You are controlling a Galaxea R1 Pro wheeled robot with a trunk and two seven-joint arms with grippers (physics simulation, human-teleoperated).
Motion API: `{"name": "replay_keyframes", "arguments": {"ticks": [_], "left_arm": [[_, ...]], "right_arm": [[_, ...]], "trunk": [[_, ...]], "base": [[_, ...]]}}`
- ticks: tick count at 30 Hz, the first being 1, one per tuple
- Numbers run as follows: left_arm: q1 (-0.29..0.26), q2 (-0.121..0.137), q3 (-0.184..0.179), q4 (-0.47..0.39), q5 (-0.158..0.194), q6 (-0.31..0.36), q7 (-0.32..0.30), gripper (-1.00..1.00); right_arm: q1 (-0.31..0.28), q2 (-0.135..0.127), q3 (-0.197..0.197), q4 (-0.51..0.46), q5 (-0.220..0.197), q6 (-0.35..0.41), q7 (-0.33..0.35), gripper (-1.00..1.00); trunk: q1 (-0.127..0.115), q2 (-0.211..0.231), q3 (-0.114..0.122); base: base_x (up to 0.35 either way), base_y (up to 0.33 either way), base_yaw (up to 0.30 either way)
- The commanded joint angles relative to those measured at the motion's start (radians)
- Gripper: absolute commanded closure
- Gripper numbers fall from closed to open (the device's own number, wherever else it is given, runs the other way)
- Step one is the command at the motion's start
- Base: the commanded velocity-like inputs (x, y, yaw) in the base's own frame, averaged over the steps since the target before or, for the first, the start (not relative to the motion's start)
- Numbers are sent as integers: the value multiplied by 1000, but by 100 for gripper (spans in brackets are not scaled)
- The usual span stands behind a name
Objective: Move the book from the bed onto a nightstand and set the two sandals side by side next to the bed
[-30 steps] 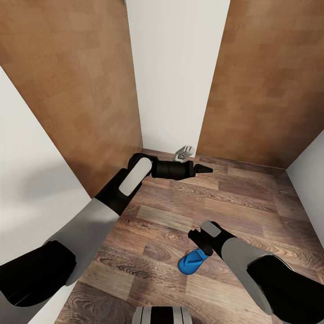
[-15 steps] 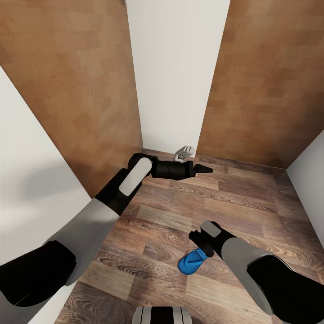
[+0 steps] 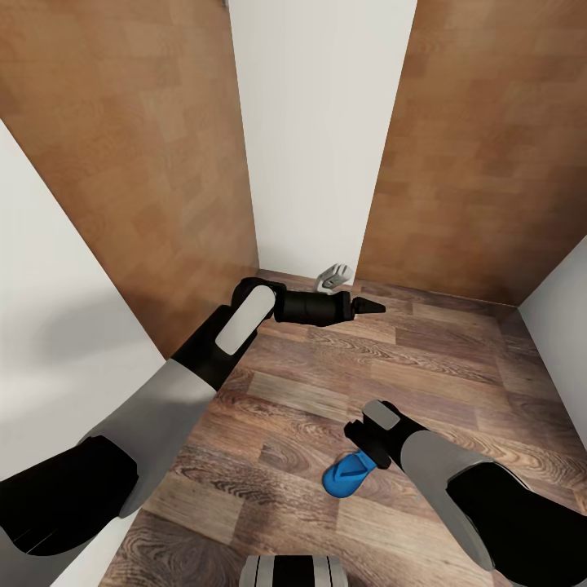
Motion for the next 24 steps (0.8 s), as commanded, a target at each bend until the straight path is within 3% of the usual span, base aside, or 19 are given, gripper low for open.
{"name": "replay_keyframes", "arguments": {"ticks": [1,24], "left_arm": [[-1,0,0,0,-8,2,-9,-100],[-1,0,0,0,-8,2,-7,-100]], "right_arm": [[0,0,7,-2,-3,7,-5,-100],[0,3,7,-2,-3,8,-12,-100]], "trunk": [[0,0,-1],[0,-1,-5]], "base": [[0,0,0],[0,0,0]]}}
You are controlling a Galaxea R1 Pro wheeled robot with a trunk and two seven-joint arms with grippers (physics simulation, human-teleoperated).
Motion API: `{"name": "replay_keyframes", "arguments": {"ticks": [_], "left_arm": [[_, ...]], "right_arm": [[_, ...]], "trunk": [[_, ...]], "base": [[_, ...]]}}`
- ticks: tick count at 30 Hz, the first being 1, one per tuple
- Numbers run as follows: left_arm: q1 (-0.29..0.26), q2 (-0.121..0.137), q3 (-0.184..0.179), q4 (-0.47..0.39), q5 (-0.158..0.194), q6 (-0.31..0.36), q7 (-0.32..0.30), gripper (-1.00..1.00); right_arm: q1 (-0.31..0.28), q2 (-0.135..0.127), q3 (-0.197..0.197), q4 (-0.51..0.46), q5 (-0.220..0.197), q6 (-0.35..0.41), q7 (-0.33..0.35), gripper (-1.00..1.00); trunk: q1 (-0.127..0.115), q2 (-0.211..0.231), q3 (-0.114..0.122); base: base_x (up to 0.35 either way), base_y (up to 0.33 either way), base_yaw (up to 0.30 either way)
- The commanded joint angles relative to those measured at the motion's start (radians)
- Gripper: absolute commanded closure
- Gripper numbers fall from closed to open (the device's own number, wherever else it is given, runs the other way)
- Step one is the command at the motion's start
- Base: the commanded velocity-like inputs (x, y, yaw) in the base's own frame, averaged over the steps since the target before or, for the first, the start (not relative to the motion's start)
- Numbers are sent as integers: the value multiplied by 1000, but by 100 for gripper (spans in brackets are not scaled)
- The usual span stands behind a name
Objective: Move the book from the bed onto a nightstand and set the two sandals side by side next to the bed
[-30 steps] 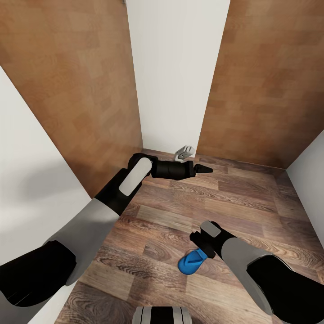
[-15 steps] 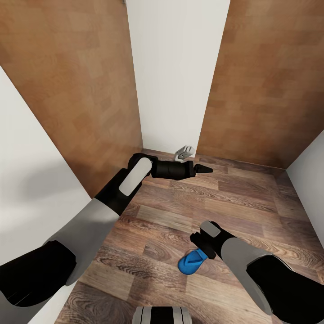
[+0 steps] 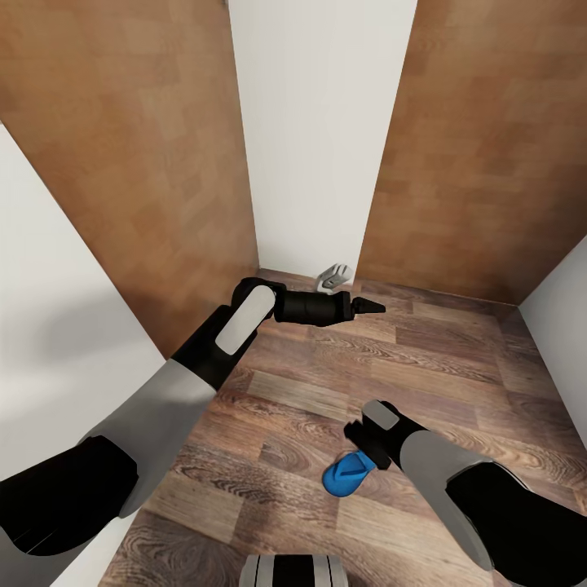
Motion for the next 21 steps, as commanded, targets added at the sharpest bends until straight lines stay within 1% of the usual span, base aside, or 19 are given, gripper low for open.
{"name": "replay_keyframes", "arguments": {"ticks": [1,21], "left_arm": [[-1,0,0,0,-7,2,-9,-100],[-1,0,0,0,-7,2,-8,-100]], "right_arm": [[0,0,7,-1,-3,7,-5,-100],[0,2,8,-3,-3,4,0,-100]], "trunk": [[0,-1,-5],[9,-5,-82]], "base": [[0,0,0],[0,0,0]]}}
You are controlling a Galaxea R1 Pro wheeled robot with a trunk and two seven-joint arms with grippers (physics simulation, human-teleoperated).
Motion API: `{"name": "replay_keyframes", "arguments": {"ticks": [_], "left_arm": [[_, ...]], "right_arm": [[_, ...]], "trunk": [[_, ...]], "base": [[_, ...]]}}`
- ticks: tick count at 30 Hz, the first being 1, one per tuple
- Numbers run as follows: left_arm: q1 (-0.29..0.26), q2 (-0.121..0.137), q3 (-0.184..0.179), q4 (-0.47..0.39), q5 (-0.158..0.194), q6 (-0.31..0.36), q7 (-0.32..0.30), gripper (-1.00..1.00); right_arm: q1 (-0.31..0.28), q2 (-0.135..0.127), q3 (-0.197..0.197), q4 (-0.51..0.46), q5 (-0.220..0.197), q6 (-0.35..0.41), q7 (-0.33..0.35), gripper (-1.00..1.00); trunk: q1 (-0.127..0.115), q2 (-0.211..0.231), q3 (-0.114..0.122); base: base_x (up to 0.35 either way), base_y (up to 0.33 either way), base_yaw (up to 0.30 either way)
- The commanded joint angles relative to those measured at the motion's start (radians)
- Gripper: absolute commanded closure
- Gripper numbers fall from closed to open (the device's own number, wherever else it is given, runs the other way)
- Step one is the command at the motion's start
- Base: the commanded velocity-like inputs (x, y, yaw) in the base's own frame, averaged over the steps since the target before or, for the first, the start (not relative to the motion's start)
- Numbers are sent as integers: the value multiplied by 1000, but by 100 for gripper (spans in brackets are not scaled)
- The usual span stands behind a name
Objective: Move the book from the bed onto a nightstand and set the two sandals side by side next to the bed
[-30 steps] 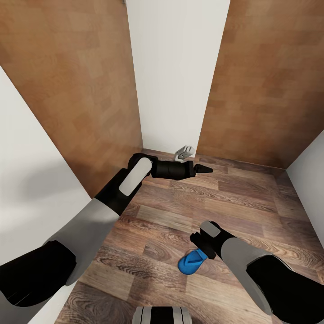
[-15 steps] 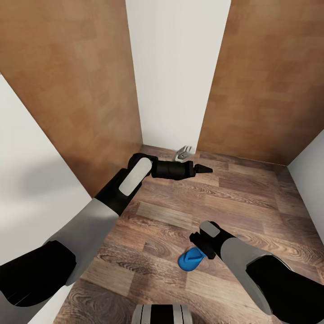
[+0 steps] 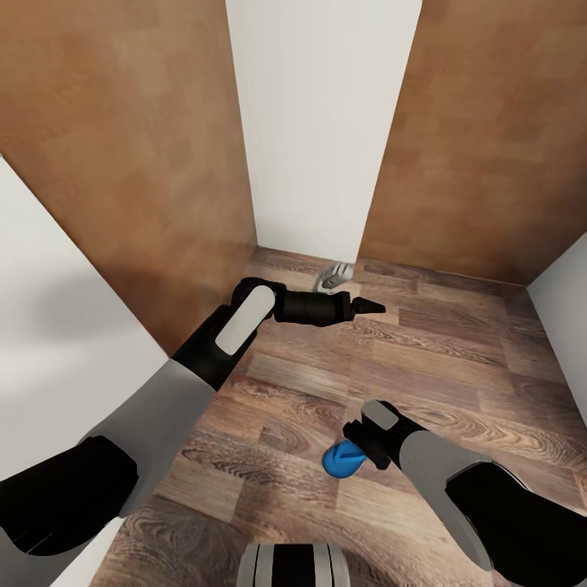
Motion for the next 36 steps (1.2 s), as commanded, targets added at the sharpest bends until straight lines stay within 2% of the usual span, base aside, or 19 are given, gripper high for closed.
{"name": "replay_keyframes", "arguments": {"ticks": [1,12,22,30,36], "left_arm": [[-1,0,0,0,-7,2,-9,-100],[-1,0,0,0,-7,2,-10,-100],[-1,0,0,0,-7,2,-12,-100],[0,0,0,-4,-7,0,-16,-100],[2,0,0,-66,-8,-1,-22,-100]], "right_arm": [[0,0,7,-2,-3,6,-2,-100],[0,0,7,-3,-2,5,1,-100],[0,0,9,-6,0,4,17,-100],[0,0,13,-7,2,3,72,-100],[0,0,14,-7,6,3,91,-100]], "trunk": [[0,-1,-5],[5,-3,-47],[5,-3,-47],[5,-3,-47],[5,-3,-47]], "base": [[0,0,0],[0,0,0],[0,0,0],[0,0,0],[0,0,0]]}}
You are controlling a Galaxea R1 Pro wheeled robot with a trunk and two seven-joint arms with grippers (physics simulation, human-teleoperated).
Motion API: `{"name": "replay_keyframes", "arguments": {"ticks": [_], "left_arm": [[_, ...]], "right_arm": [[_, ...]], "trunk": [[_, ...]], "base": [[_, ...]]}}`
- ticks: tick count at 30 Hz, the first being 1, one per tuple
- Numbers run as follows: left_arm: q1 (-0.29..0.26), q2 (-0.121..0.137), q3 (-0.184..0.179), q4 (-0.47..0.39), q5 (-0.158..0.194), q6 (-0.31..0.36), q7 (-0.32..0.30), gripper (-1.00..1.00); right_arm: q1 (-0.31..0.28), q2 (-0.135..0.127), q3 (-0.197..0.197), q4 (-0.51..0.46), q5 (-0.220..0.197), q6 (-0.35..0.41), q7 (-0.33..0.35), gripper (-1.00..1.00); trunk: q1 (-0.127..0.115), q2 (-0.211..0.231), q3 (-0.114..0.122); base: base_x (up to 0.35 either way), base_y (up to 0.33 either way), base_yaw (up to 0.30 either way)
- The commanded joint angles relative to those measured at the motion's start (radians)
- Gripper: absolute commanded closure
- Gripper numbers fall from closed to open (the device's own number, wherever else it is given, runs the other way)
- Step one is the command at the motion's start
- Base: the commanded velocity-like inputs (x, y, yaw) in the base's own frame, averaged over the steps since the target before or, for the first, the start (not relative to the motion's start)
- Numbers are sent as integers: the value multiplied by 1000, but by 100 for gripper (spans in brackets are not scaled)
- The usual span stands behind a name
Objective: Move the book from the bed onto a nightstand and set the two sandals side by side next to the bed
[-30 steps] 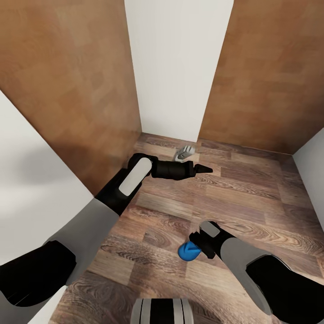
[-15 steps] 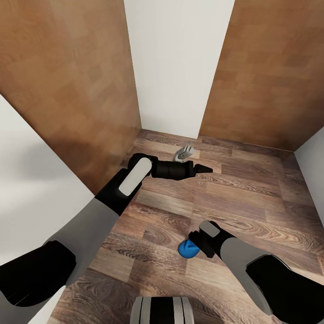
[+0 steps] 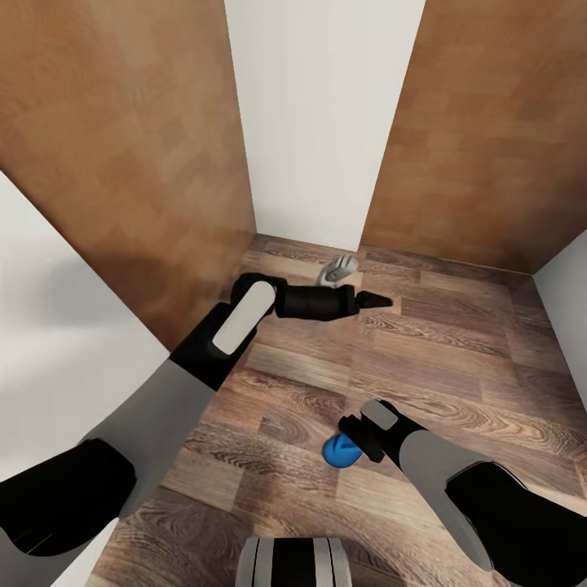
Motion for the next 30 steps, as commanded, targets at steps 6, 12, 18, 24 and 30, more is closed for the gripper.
{"name": "replay_keyframes", "arguments": {"ticks": [6,12,18,24,30], "left_arm": [[1,0,0,-104,-10,1,-11,-100],[2,0,-1,-119,-10,1,-12,-100],[2,0,-32,-125,-10,1,-12,-100],[2,0,-38,-125,-10,1,-12,-100],[2,0,-39,-125,-10,1,-12,-100]], "right_arm": [[0,0,7,-2,-2,4,1,-100],[0,0,6,-2,-2,4,2,-100],[0,0,6,-2,-2,4,2,-100],[0,0,6,-2,-2,4,2,-100],[0,0,6,-2,-2,4,2,-100]], "trunk": [[0,0,-1],[0,0,-1],[0,0,-1],[0,0,-1],[0,0,-1]], "base": [[0,0,0],[0,0,0],[0,0,0],[0,0,0],[0,0,0]]}}
